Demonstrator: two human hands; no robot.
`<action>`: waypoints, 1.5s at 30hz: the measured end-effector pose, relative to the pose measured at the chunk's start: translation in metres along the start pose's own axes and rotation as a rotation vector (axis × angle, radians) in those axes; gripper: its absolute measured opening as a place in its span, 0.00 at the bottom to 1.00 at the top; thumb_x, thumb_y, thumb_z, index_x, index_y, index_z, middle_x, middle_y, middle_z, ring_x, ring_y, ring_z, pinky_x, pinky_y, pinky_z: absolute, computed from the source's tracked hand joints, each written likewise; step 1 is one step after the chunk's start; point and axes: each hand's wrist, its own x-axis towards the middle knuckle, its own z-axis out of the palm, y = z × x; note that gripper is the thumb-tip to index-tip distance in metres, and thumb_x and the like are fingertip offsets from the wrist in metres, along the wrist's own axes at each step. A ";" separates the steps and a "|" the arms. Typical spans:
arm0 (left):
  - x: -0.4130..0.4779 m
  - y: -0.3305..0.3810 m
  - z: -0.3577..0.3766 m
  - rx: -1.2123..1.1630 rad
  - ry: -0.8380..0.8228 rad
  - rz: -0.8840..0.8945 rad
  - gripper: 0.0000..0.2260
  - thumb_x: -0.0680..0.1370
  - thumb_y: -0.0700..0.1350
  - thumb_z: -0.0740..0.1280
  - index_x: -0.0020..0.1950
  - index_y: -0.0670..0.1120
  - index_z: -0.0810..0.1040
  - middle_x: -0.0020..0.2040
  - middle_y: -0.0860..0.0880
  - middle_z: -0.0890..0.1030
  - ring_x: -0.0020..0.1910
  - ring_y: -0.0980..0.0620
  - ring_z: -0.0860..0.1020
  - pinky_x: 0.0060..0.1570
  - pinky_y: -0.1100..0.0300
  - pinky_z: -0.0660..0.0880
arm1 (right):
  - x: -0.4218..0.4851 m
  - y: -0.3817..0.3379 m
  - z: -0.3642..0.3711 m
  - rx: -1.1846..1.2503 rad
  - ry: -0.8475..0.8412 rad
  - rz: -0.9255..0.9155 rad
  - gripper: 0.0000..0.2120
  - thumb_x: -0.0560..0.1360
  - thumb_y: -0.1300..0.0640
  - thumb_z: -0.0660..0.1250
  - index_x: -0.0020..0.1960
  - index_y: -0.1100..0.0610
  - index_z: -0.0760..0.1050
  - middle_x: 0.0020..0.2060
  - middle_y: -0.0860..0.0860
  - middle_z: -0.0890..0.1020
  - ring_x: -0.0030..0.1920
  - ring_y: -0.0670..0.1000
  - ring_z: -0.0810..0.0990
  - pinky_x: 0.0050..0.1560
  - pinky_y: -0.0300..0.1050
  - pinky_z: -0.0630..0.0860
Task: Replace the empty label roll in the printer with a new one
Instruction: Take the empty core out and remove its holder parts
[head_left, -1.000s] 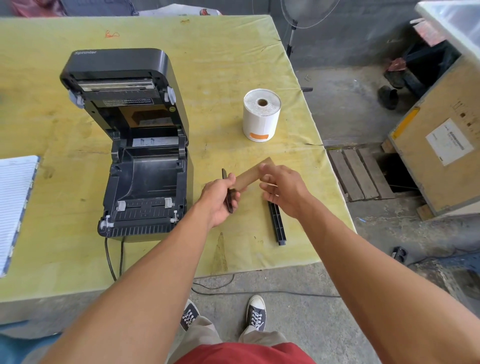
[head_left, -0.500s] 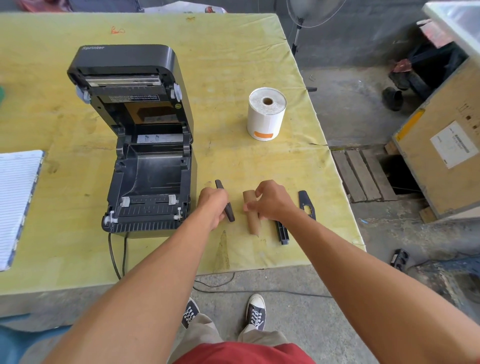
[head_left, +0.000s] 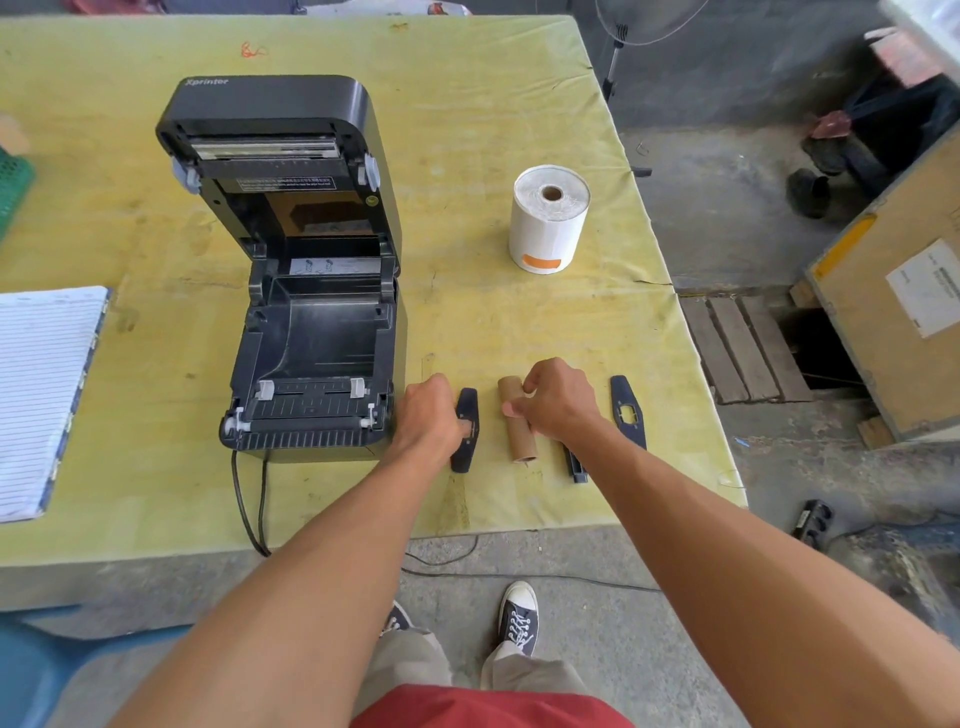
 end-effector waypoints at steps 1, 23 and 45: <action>-0.002 0.000 0.002 0.030 0.015 0.006 0.12 0.73 0.43 0.75 0.50 0.41 0.75 0.45 0.45 0.78 0.43 0.44 0.77 0.44 0.49 0.78 | -0.001 0.001 0.001 -0.007 0.018 0.000 0.18 0.72 0.52 0.77 0.55 0.62 0.79 0.51 0.59 0.83 0.49 0.61 0.83 0.51 0.53 0.79; 0.020 0.014 -0.062 -0.040 0.011 0.274 0.11 0.78 0.36 0.66 0.60 0.41 0.74 0.57 0.40 0.78 0.51 0.43 0.77 0.45 0.54 0.75 | -0.033 -0.031 -0.033 0.022 0.228 0.107 0.18 0.78 0.50 0.70 0.55 0.66 0.77 0.48 0.63 0.85 0.50 0.63 0.84 0.53 0.56 0.82; 0.133 0.151 -0.103 0.299 0.067 0.603 0.26 0.76 0.37 0.63 0.73 0.52 0.65 0.67 0.41 0.62 0.63 0.39 0.66 0.58 0.44 0.72 | 0.096 -0.026 -0.129 -0.066 0.220 0.009 0.11 0.77 0.59 0.66 0.58 0.63 0.77 0.52 0.60 0.83 0.52 0.63 0.83 0.51 0.53 0.80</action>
